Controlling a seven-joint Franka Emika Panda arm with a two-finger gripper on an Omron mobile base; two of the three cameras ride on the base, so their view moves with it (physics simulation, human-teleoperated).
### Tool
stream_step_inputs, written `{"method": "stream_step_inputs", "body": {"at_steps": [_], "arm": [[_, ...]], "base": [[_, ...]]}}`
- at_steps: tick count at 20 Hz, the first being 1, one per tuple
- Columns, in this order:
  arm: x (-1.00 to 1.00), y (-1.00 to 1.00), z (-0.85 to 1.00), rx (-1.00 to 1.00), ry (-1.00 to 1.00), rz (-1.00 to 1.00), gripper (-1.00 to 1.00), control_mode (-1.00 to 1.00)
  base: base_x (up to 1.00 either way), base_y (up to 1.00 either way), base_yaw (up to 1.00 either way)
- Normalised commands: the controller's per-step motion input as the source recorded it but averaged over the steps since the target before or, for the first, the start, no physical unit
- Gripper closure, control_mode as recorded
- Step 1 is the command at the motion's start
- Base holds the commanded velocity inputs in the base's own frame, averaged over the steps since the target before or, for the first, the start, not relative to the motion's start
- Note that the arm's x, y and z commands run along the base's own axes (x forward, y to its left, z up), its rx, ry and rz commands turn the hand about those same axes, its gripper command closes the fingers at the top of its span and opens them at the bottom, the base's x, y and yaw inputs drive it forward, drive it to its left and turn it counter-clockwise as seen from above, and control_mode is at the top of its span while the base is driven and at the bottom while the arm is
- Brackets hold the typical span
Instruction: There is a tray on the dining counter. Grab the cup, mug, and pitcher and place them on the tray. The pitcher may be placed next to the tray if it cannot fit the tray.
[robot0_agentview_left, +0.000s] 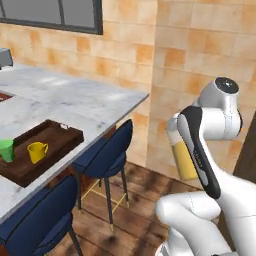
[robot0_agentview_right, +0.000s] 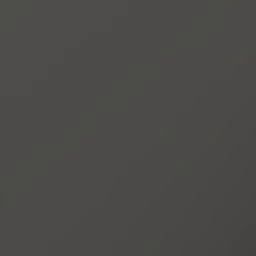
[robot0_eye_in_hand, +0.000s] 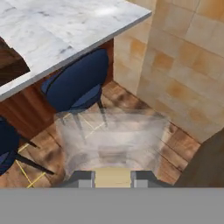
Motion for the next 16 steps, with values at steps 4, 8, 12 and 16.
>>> {"method": "stream_step_inputs", "body": {"at_steps": [4,8,12,16], "arm": [[0.0,0.0,0.0,0.0,0.0,0.0,1.0,1.0],[0.0,0.0,0.0,0.0,0.0,0.0,1.0,1.0],[0.0,0.0,0.0,0.0,0.0,0.0,1.0,1.0],[0.0,0.0,0.0,0.0,0.0,0.0,1.0,1.0]], "base": [[0.26,-0.01,0.79],[0.17,-0.07,0.72],[0.35,-0.03,0.7],[0.52,-0.39,0.54]]}}
